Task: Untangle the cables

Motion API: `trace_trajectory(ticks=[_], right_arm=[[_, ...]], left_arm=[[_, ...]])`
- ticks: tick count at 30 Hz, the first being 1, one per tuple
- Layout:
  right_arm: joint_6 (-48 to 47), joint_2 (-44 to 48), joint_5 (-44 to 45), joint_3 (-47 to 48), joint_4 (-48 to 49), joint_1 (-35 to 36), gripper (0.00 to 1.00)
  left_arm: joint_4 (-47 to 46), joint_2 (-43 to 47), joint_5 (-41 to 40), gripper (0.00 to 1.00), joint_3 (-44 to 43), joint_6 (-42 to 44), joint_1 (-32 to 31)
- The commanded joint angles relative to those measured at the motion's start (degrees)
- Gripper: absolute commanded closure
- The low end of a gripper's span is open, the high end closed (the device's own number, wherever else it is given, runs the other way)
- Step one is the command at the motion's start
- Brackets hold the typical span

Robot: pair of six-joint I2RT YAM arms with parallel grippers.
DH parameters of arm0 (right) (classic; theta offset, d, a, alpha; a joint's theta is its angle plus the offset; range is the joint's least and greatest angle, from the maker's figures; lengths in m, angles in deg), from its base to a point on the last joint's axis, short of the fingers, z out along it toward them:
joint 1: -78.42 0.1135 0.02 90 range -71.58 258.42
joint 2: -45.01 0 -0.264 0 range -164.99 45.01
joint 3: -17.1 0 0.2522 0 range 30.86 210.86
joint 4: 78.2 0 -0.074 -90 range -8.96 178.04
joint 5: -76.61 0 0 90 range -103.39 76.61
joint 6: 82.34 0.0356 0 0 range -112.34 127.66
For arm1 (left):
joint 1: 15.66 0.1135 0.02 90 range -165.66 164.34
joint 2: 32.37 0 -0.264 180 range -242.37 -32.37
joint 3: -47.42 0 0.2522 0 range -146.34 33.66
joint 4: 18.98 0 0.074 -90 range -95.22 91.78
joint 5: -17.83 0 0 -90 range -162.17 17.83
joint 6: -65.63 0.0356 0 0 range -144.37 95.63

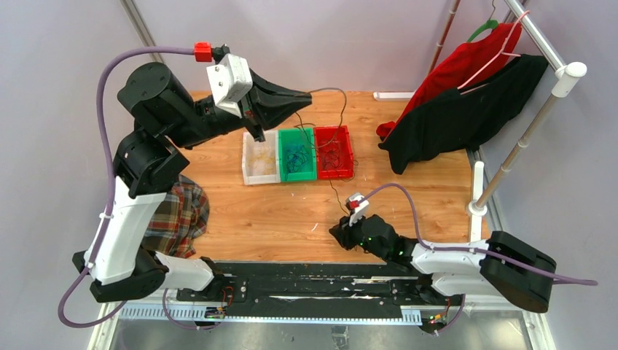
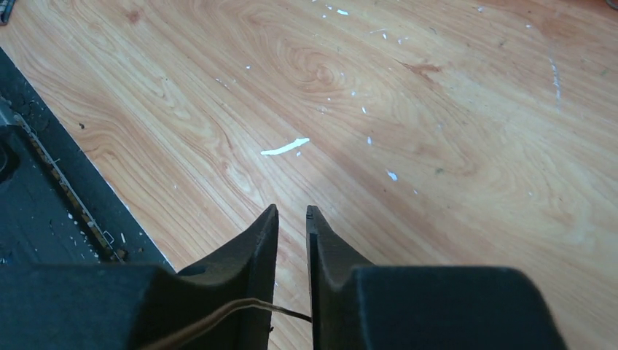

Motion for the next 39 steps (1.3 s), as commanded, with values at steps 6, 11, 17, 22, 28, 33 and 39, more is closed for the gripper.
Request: trace_trajectory(ticks=[6,11,17,22,28,33,39], right_arm=[[4.6,10.6,3.3,-5.6,-1.4,-0.5,0.54],[5.3,18.7,4.5,-7.9,-4.6,-0.4,0.4],[4.5,27.8,8.4,-5.7,-11.9,-0.5,0.4],[1.2,34.3,7.9,-4.9,-8.6,-0.5,0.33],[-7.7,37.5,5.8,6.5,-1.5,-0.8,0.25],[-9.5,34.4,-0.9,19.3,-18.2,-0.8,0.25],[-7.1,33.7,-0.1,12.3,-19.6,-0.8,0.25]], left_arm=[[-7.4,-5.5,-14.8,1.0,-7.1,11.4,-0.3],[-12.1,-9.9,-18.5,1.0,-9.0,13.8,-0.3],[-15.3,-15.0,-15.9,1.0,-12.5,12.8,-0.3],[-17.0,-20.1,-16.9,0.99,-15.8,14.4,-0.3],[-12.6,-25.4,-16.2,1.0,-16.8,17.5,-0.3],[-18.3,-28.3,-28.5,1.0,-14.1,29.1,-0.2],[-23.0,-36.3,-29.8,1.0,-24.6,33.4,1.2]])
